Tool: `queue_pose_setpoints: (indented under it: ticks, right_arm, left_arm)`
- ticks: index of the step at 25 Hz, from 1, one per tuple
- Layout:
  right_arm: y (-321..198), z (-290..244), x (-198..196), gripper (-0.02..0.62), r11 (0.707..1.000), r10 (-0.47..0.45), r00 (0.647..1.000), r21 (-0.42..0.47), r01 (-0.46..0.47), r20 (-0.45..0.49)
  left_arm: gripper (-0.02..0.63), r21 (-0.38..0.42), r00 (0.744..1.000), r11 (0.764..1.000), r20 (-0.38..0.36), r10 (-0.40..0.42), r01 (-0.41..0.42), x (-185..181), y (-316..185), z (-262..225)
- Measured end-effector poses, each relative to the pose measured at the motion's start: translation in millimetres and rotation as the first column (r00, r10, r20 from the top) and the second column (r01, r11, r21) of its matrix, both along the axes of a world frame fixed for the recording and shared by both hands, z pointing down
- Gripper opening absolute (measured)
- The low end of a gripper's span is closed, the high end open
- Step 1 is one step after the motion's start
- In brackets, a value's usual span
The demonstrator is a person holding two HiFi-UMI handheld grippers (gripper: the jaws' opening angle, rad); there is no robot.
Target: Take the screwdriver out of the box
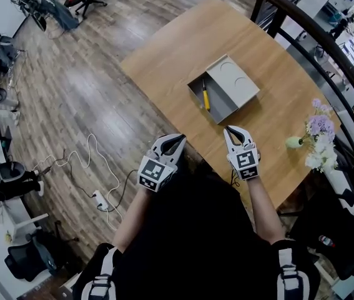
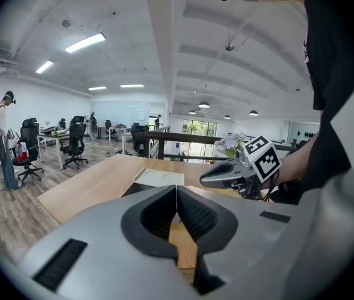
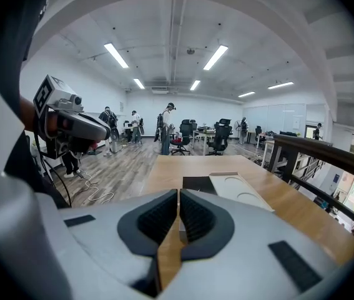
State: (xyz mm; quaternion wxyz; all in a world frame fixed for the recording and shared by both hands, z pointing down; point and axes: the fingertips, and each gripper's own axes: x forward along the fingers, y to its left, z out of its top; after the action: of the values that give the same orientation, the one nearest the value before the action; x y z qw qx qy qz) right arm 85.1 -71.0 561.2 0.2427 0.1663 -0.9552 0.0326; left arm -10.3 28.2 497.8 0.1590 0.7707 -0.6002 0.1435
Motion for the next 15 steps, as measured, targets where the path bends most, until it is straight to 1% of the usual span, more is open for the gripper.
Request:
queue_pose_setpoints:
  ticks: [4, 9, 12, 15]
  right_arm:
    - [-5.7, -0.8, -0.4, 0.028, 1.000, 0.012, 1.000, 0.003, -0.012, 0.000]
    - [-12.8, 5.3, 9.4, 0.028, 0.997, 0.072, 0.997, -0.008, -0.072, -0.011]
    - [-18.1, 6.9, 11.7, 0.028, 0.993, 0.119, 0.993, -0.017, -0.120, -0.013]
    - [-18.6, 9.9, 9.8, 0.028, 0.989, 0.144, 0.989, -0.020, -0.144, -0.029]
  left_arm:
    - [0.021, -0.002, 1.000, 1.000, -0.003, 0.017, -0.017, -1.3, -8.6, 2.1]
    - [0.023, 0.005, 0.997, 0.997, -0.004, 0.082, -0.082, 1.5, -25.1, 2.0]
    - [0.021, 0.004, 0.992, 0.992, -0.008, 0.125, -0.125, -1.2, -36.9, 4.0]
    - [0.022, 0.006, 0.987, 0.988, -0.018, 0.157, -0.157, -7.6, -49.6, 5.6]
